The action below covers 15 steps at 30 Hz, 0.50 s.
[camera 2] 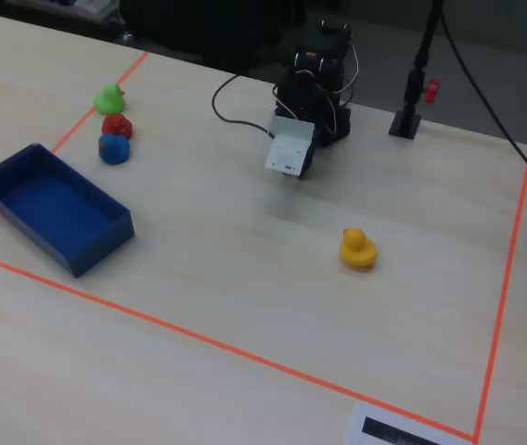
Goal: Grasp green duck and put it into box.
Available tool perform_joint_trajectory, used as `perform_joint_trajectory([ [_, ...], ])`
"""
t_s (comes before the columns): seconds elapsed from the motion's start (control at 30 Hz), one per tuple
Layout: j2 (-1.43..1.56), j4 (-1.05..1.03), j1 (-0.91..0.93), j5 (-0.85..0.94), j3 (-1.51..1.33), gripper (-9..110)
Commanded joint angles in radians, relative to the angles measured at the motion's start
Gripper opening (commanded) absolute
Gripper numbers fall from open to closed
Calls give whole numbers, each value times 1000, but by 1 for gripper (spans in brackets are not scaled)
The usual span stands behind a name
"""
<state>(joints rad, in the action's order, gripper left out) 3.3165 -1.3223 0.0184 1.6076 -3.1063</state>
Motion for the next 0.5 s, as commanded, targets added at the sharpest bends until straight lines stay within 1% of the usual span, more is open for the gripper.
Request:
perform_joint_trajectory([
  [0.0, -5, -23, 8, -6, -5, 8],
  [0.47, -5, -23, -11, -6, -5, 8],
])
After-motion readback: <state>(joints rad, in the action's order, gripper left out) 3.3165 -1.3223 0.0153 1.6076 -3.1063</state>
